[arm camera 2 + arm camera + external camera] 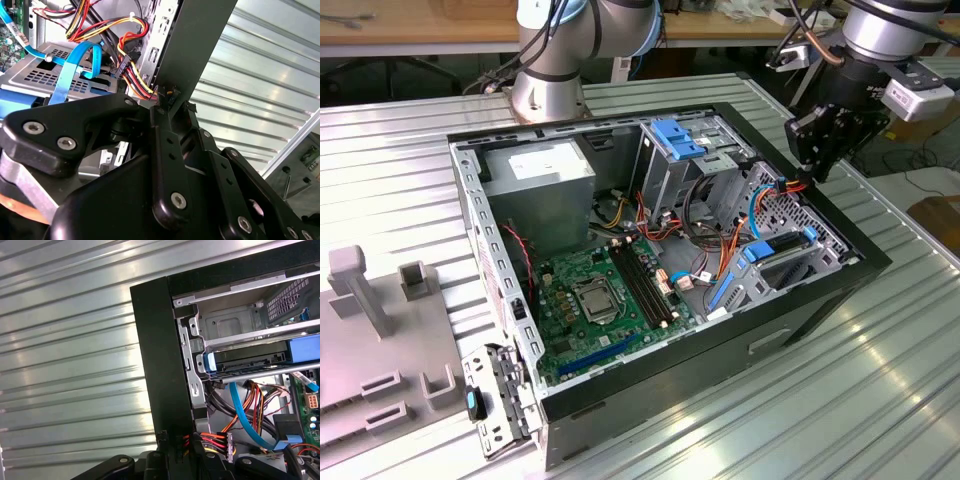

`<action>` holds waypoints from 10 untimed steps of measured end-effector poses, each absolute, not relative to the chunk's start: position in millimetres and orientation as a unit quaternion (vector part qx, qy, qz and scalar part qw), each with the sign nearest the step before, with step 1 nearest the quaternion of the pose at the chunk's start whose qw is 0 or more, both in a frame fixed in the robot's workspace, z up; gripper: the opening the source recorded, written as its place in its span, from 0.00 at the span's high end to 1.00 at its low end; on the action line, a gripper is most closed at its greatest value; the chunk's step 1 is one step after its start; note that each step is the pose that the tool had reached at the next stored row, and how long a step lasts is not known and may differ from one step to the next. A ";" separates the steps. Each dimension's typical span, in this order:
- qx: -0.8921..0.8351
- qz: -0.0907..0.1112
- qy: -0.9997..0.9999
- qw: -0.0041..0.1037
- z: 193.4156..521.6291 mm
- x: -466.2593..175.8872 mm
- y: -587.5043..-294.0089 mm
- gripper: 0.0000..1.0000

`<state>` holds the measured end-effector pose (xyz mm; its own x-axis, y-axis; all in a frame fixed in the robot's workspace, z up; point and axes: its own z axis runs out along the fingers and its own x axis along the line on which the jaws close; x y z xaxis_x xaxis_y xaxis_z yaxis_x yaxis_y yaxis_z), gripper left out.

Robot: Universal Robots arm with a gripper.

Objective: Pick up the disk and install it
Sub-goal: 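Insert the first disk wire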

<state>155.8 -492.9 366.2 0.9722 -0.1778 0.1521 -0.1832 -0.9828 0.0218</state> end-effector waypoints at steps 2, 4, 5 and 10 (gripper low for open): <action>0.993 0.075 -0.091 0.018 366.0 155.8 -492.9 0.70; 0.993 0.075 -0.091 0.018 365.9 155.8 -492.9 0.70; 0.993 0.075 -0.091 0.018 365.8 155.8 -492.9 0.71; 0.993 0.075 -0.091 0.018 365.6 155.8 -492.9 0.84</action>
